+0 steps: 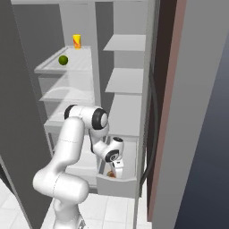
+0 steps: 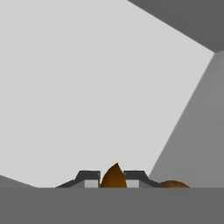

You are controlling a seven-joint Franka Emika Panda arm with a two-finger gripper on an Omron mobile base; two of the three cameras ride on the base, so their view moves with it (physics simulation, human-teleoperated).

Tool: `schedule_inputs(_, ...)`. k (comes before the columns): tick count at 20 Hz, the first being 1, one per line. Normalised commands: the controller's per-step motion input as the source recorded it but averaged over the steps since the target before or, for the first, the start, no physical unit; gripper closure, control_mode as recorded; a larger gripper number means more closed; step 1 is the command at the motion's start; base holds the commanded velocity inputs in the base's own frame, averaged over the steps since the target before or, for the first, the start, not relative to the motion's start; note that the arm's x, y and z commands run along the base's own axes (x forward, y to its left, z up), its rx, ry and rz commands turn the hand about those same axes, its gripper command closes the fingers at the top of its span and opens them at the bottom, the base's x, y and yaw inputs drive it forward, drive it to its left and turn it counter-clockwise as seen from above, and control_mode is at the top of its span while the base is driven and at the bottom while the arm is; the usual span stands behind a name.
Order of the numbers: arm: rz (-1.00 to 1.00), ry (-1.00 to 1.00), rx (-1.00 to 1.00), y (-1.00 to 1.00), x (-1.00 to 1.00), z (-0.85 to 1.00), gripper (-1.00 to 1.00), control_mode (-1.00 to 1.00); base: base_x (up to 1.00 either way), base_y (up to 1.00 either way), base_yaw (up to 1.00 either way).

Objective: Take the mushroom and lime from the fridge shelf and place them in the freezer drawer to begin freezing them.

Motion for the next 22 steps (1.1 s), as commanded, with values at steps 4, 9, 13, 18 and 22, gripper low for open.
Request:
schedule_inputs(4,0.0,0.0,0.0,0.0,-0.13,-0.2,-1.0,-1.0,0.0,0.0,0.0)
schedule_inputs(9,0.0,0.0,0.0,0.0,-0.09,-0.04,-1.0,-1.0,0.0,0.0,0.0)
schedule_inputs(13,0.0,0.0,0.0,0.0,-0.18,0.0,-1.0,-1.0,0.0,0.0,0.0)
schedule_inputs(18,0.0,-0.03,0.0,0.0,-0.2,0.0,-1.0,-1.0,0.0,0.0,0.0)
schedule_inputs(22,0.0,-0.05,0.0,0.0,-0.19,0.03,-1.0,-1.0,0.0,0.0,0.0)
